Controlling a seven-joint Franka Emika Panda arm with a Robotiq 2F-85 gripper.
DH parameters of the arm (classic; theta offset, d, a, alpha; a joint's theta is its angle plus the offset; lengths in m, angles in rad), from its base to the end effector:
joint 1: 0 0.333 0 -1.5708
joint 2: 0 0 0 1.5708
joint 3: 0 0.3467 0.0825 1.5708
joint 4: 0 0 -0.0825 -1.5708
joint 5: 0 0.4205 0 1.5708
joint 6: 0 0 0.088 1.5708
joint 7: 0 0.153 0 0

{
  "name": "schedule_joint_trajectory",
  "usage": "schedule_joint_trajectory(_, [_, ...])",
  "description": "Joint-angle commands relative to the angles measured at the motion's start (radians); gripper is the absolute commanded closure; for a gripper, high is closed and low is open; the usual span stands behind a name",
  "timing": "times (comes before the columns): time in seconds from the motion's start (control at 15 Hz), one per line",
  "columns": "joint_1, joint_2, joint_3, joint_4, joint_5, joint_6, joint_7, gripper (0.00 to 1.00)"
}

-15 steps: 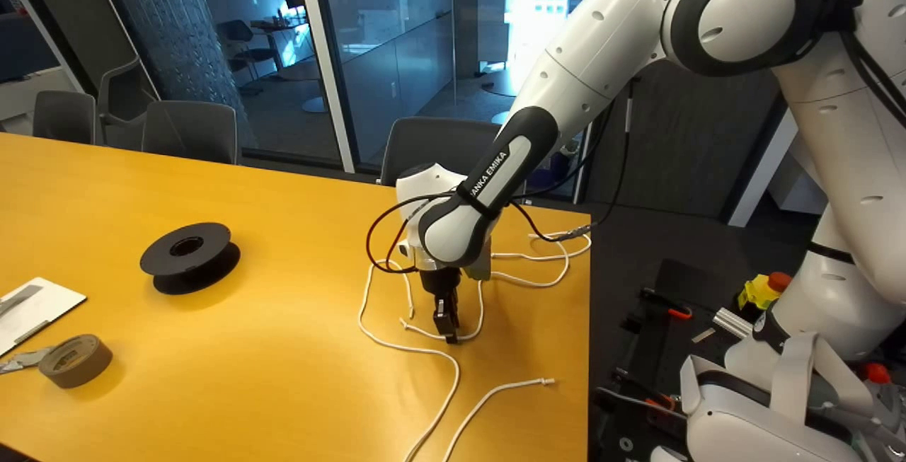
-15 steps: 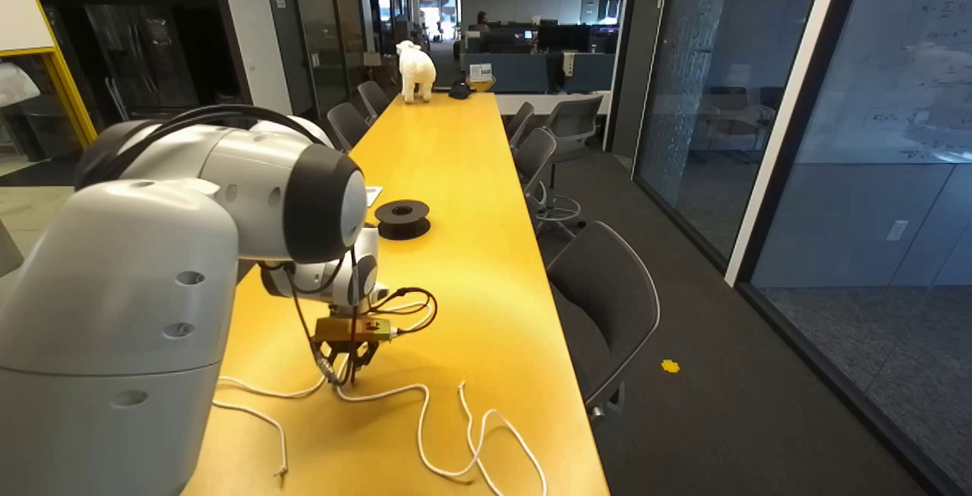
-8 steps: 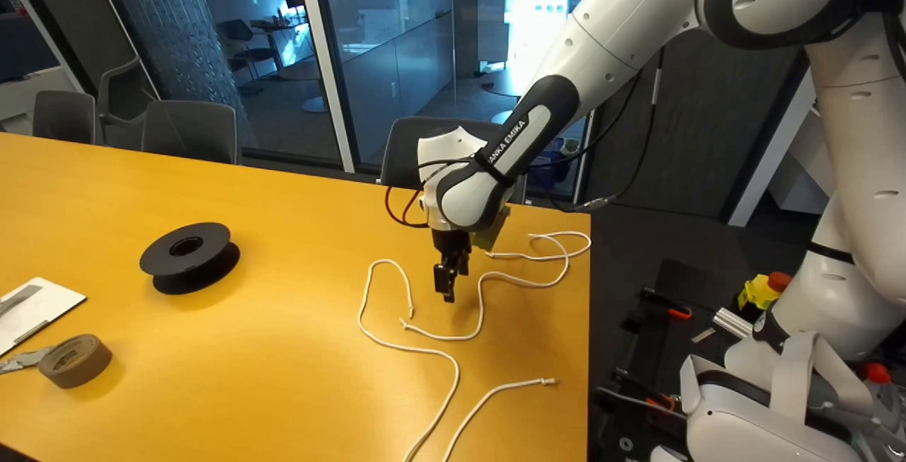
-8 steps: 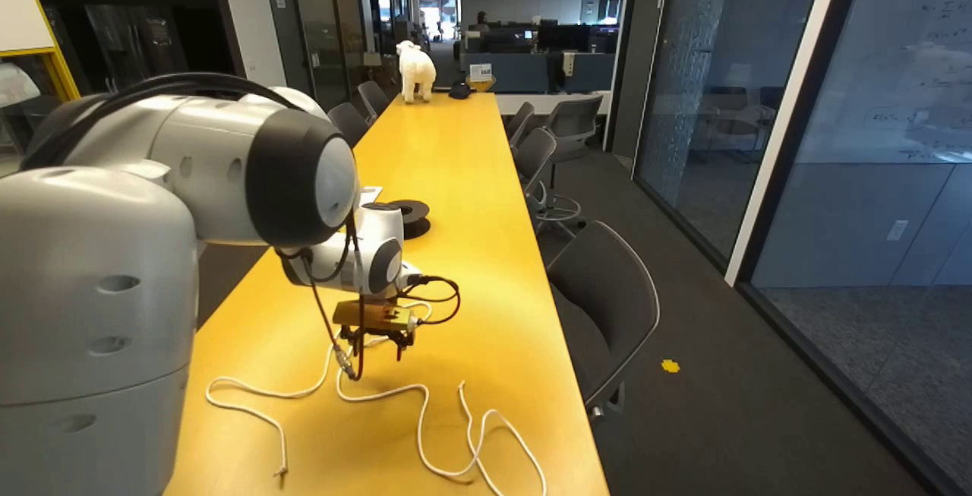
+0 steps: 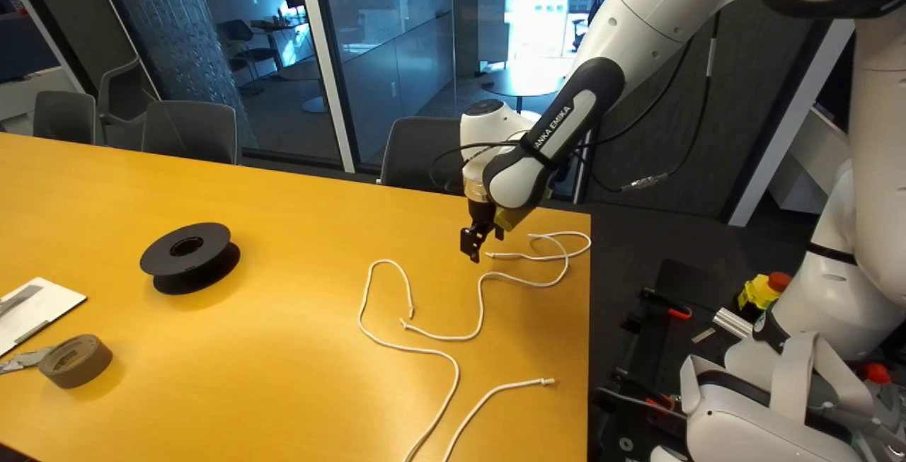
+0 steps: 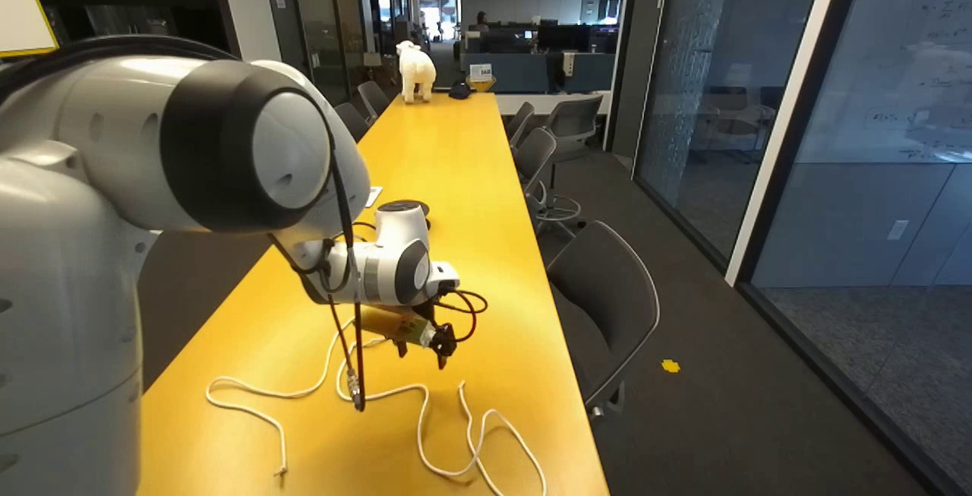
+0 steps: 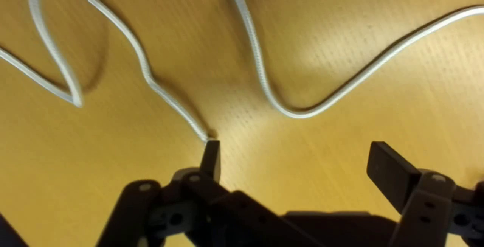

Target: Untangle the ropes on the table

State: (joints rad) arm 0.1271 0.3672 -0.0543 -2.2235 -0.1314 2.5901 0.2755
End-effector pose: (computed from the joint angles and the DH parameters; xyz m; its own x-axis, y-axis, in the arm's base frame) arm 0.5785 0.0402 0.1592 0.9961 -0.0862 0.0180 -0.0874 -0.9924 0.0863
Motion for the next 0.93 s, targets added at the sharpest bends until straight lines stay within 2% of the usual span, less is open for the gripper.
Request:
schedule_joint_trajectory(0.0, [0.053, -0.076, -0.110, -0.091, -0.115, 0.052, 0.219, 0.00])
schedule_joint_trajectory(0.27, [0.091, -0.080, -0.233, -0.090, -0.296, 0.024, 0.482, 0.00])
schedule_joint_trajectory(0.47, [0.095, -0.066, -0.292, -0.076, -0.428, -0.030, 0.677, 0.00])
schedule_joint_trajectory(0.67, [0.062, -0.060, -0.289, -0.065, -0.474, -0.150, 0.793, 0.00])
schedule_joint_trajectory(0.87, [0.002, -0.049, -0.230, -0.064, -0.422, -0.229, 0.732, 0.00])
